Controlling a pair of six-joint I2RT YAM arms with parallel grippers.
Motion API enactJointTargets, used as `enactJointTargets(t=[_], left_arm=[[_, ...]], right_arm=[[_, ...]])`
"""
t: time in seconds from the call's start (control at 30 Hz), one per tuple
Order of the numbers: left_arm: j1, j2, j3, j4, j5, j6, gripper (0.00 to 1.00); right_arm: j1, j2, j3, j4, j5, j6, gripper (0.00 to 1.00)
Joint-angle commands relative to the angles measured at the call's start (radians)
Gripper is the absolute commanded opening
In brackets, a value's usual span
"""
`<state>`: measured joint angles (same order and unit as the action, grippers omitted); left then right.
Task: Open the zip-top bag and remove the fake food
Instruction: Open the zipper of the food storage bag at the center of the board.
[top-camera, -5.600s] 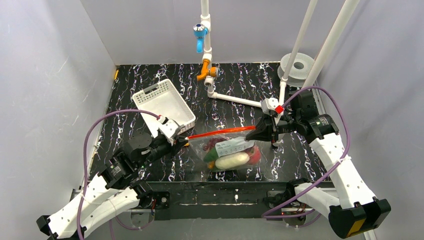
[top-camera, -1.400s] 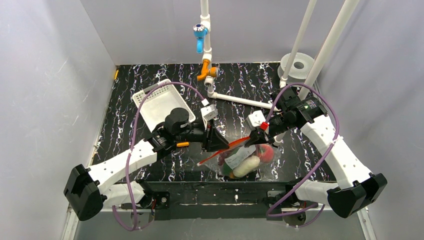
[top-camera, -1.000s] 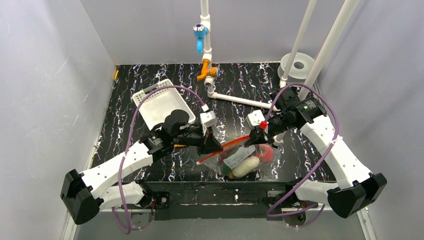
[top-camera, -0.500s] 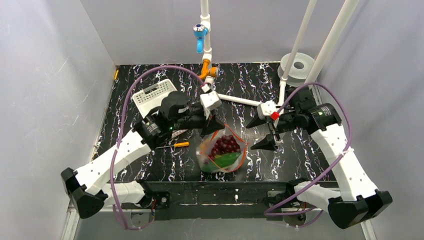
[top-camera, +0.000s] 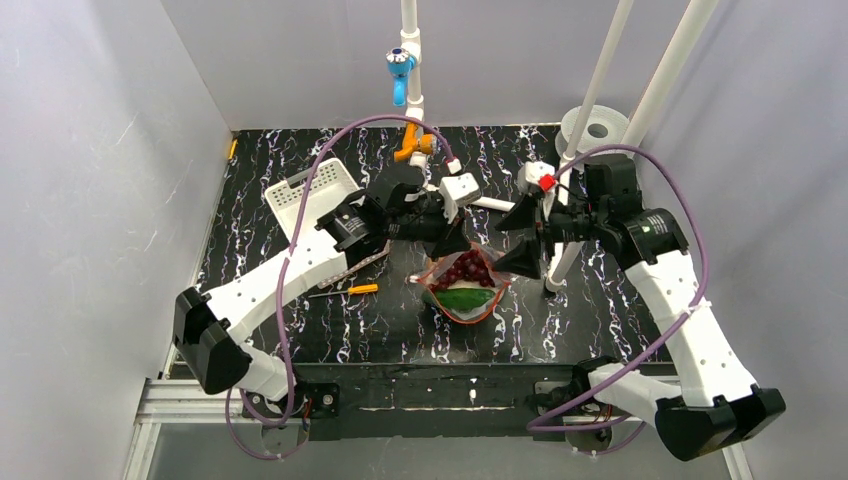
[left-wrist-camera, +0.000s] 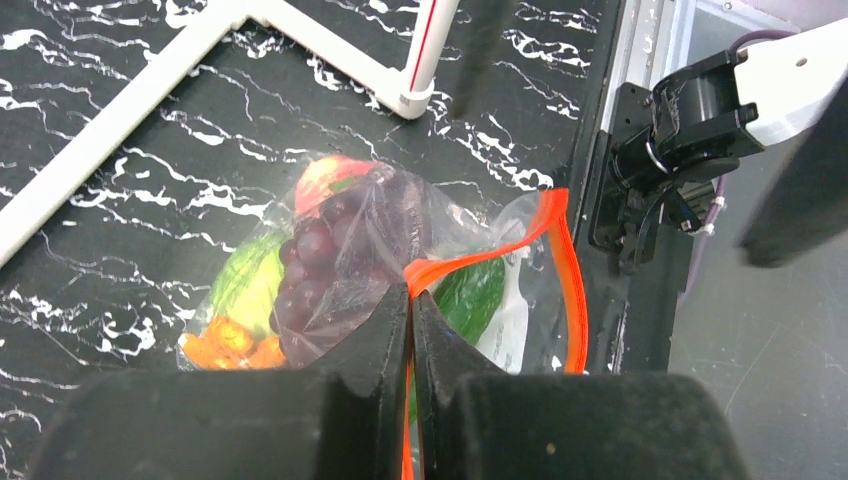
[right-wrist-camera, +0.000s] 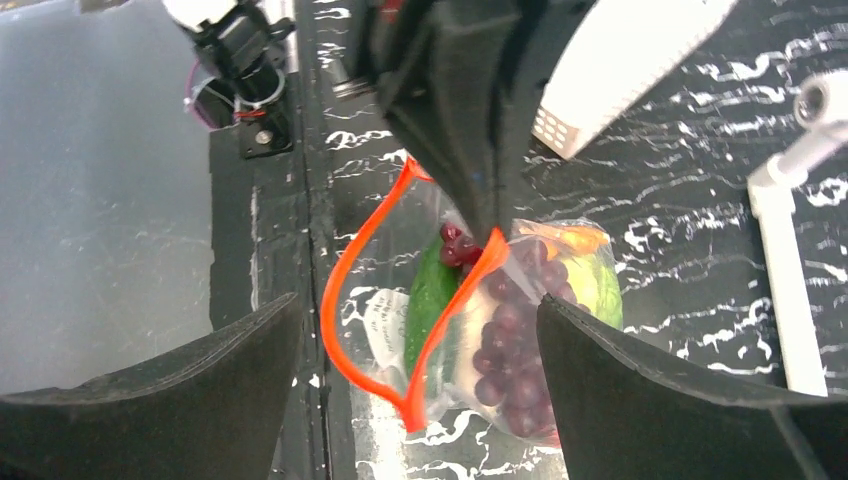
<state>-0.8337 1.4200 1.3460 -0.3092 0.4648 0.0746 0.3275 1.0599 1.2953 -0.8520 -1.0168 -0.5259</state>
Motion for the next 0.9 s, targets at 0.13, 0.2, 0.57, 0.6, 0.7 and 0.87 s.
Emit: enactJointTargets(t=[0.13, 0.2, 0.57, 0.6, 0.7, 0.87], left_arm=[[-0.003, 0.043, 0.059, 0.111, 0.031, -0.067, 0.00], [-0.003, 0.055, 0.053, 0.127, 0.041, -0.107, 0.00], [-0.003, 0.070, 0.019, 0.178, 0.045, -0.199, 0.00], [-0.003, 0.069, 0.018, 0.180, 0.046, -0.201, 0.00], [-0.002, 0.071, 0.023, 0.174, 0.049, -0.205, 0.00], [-0.003, 0.072, 0.035, 0.155, 0.052, -0.207, 0.00]], right_arm=[[0.025, 0.041, -0.015, 0.103, 0.209, 0.120, 0.90], [0.037, 0.039, -0.031, 0.105, 0.228, 0.105, 0.88], [0.070, 0.087, -0.054, 0.167, 0.352, 0.155, 0.81], [0.073, 0.089, -0.056, 0.168, 0.359, 0.154, 0.80], [0.087, 0.097, -0.059, 0.163, 0.385, 0.148, 0.77], [0.110, 0.111, -0.059, 0.153, 0.433, 0.132, 0.64]])
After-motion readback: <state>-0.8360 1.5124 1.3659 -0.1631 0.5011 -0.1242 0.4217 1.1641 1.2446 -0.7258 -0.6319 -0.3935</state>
